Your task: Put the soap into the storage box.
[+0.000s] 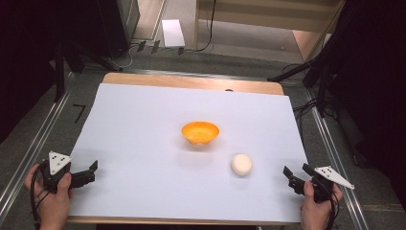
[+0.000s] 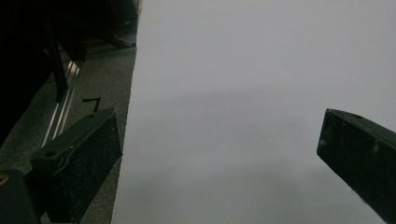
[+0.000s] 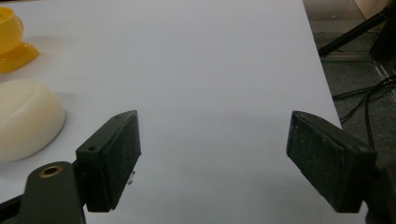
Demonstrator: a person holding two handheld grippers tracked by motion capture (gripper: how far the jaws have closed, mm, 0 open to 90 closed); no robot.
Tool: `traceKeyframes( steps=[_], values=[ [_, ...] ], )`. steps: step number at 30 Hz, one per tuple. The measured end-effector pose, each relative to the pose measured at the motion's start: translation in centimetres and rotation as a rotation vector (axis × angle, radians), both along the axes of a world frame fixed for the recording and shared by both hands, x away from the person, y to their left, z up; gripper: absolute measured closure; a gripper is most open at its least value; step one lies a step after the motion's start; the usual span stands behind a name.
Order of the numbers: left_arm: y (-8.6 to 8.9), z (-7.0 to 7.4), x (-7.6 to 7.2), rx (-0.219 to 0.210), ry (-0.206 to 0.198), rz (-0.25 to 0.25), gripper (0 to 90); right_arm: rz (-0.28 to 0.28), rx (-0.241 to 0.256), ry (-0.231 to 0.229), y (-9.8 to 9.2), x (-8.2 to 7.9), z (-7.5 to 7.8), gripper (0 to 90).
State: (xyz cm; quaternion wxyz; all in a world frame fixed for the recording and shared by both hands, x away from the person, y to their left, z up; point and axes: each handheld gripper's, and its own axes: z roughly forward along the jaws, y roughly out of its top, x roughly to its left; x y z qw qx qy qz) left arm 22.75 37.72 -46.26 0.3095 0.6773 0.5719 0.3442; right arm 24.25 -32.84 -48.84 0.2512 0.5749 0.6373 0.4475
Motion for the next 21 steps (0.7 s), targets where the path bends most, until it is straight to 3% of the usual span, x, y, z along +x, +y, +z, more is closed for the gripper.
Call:
traceKeyframes(
  steps=[4, 7, 11, 14, 21],
  values=[
    [0.0, 0.0, 0.0, 0.002, 0.002, -0.002, 0.3, 0.009, -0.002, 0.000, 0.1, 0.0, 0.0, 19.1],
    [0.0, 0.0, 0.0, 0.002, 0.003, -0.002, 0.3, 0.044, -0.050, 0.030, 0.6, 0.2, 0.1, 18.4],
    [0.0, 0.0, 0.0, -0.001, 0.003, 0.002, 0.3, 0.087, -0.048, 0.051, 0.8, 0.3, 0.3, 17.4],
    [0.1, 0.0, 0.0, -0.005, 0.000, 0.001, 0.3, 0.151, -0.025, 0.108, 0.6, 0.9, 0.6, 18.1],
    [0.1, 0.0, -0.1, -0.010, -0.006, -0.001, 0.3, 0.197, -0.079, 0.197, 1.5, 1.7, 2.2, 14.0]
  ],
)
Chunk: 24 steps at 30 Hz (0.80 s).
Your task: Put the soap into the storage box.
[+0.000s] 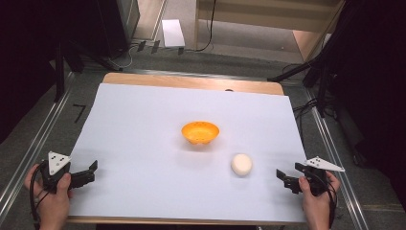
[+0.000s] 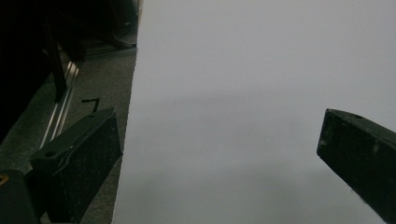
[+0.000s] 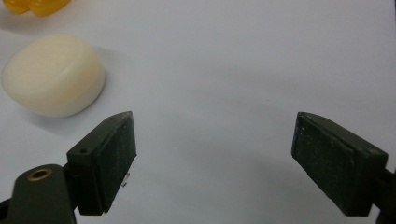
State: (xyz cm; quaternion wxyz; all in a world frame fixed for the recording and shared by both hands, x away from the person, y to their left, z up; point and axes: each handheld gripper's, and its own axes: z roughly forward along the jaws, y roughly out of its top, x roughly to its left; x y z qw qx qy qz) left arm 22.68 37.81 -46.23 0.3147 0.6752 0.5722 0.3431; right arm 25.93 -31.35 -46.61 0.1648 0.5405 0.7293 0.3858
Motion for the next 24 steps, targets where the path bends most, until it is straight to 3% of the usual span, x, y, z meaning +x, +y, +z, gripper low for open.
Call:
traceKeyframes(
  steps=[4, 5, 24],
  values=[
    [0.0, 0.0, 0.0, -0.003, -0.001, 0.000, 0.3, 0.023, -0.044, 0.026, 0.7, 0.2, 0.7, 13.1],
    [0.0, 0.0, 0.0, -0.003, -0.002, 0.000, 0.3, 0.034, -0.058, 0.052, 1.1, 0.4, 1.1, 11.8],
    [0.0, 0.0, -0.1, -0.007, -0.002, 0.003, 0.3, 0.108, -0.144, 0.213, 3.9, 2.6, 1.8, 10.6]
  ],
)
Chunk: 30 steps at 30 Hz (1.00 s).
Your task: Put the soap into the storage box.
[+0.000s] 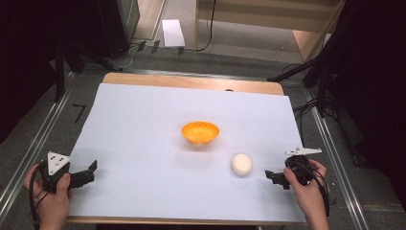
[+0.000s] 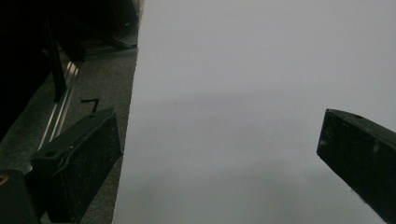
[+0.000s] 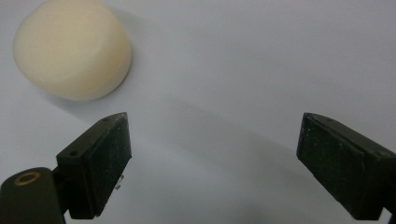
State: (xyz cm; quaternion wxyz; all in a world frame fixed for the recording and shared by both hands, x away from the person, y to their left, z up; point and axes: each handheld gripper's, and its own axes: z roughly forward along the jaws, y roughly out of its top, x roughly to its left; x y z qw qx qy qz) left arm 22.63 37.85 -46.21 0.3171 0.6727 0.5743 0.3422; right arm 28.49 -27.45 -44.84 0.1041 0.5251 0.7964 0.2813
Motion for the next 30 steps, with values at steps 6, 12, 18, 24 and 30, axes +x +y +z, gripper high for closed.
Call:
traceKeyframes(
  steps=[6, 12, 18, 24, 30],
  values=[
    [0.0, 0.0, 0.0, -0.003, -0.002, 0.000, 0.3, 0.027, -0.016, 0.022, 0.9, 0.4, 0.4, 10.6],
    [0.1, 0.0, 0.0, -0.003, -0.001, 0.001, 0.3, 0.064, -0.031, 0.061, 2.1, 1.0, 0.9, 11.4],
    [0.1, 0.0, 0.0, -0.004, -0.002, 0.000, 0.3, 0.089, -0.025, 0.062, 3.0, 1.3, 1.3, 13.1],
    [0.1, 0.0, 0.0, -0.004, -0.002, 0.001, 0.3, 0.117, -0.026, 0.070, 3.8, 1.6, 1.4, 13.1],
    [0.1, 0.0, 0.0, -0.004, -0.003, 0.002, 0.3, 0.133, -0.021, 0.080, 4.9, 1.9, 1.3, 13.2]
  ],
)
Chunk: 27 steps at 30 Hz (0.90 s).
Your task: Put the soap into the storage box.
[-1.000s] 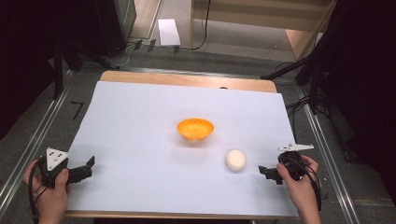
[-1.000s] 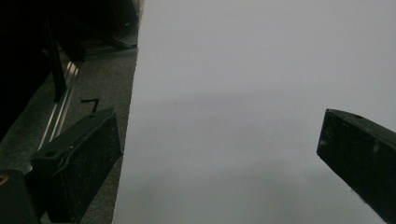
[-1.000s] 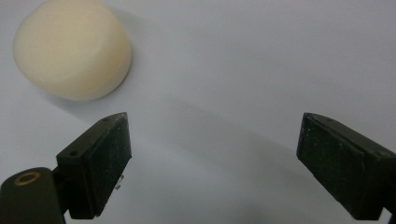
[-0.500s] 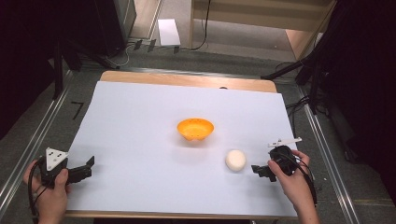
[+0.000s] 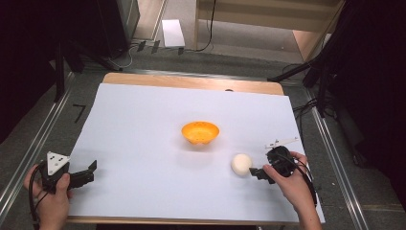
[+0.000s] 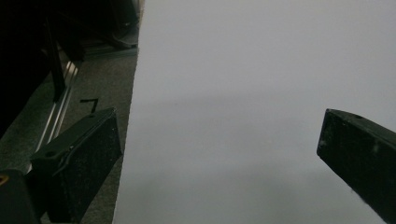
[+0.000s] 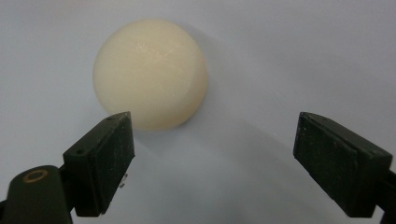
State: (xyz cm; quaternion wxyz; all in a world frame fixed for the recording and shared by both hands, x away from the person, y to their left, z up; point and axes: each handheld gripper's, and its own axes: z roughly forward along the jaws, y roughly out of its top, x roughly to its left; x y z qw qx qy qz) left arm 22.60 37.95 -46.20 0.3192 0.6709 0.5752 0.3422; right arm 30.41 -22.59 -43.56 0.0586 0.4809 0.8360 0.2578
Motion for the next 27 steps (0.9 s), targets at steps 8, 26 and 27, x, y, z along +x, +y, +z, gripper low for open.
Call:
traceKeyframes(
  steps=[8, 26, 27],
  values=[
    [0.0, 0.0, 0.0, -0.003, -0.001, 0.000, 0.3, 0.023, -0.002, 0.010, 1.5, 0.5, -0.3, 13.5],
    [0.0, 0.0, 0.0, -0.003, -0.001, 0.001, 0.3, 0.057, 0.008, 0.044, 4.4, 1.5, -1.0, 13.6],
    [0.0, 0.0, 0.0, -0.004, -0.001, 0.001, 0.3, 0.063, 0.006, 0.046, 4.6, 1.5, -1.1, 13.6]
  ],
)
